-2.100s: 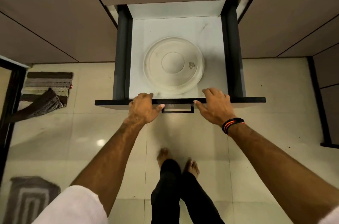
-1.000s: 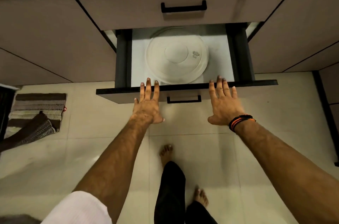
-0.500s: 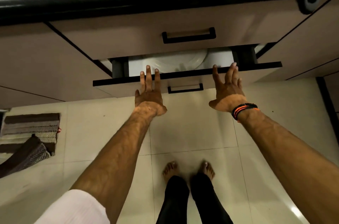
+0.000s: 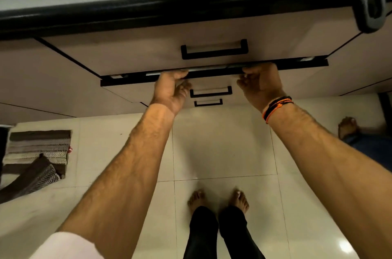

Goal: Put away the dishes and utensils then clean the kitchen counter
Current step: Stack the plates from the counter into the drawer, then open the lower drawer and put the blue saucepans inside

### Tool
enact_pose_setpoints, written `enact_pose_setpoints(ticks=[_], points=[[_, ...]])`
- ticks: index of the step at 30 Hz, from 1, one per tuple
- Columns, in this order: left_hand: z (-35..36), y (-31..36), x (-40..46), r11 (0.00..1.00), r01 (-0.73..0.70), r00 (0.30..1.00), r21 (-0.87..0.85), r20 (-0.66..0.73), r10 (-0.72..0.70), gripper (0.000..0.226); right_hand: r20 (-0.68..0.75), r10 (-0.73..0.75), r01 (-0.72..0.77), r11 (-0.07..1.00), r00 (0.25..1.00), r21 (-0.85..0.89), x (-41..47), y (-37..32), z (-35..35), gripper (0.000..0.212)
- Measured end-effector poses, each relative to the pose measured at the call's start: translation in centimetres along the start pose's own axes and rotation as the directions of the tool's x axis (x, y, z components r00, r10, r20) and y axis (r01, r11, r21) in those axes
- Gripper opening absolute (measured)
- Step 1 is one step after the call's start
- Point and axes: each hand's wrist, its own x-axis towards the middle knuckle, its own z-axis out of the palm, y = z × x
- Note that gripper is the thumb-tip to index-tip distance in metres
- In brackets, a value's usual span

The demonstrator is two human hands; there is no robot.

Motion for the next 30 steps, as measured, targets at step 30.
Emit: enact_pose_setpoints(ticks=[30], points=[[-6.5,-7.2,5.1,-0.521,-0.273,0.958,0.809,0.280,-0.067,0.083,0.268,0.089,0.282,-0.352,0.959,-0.892,3.5,5.8,-6.9,0.086]])
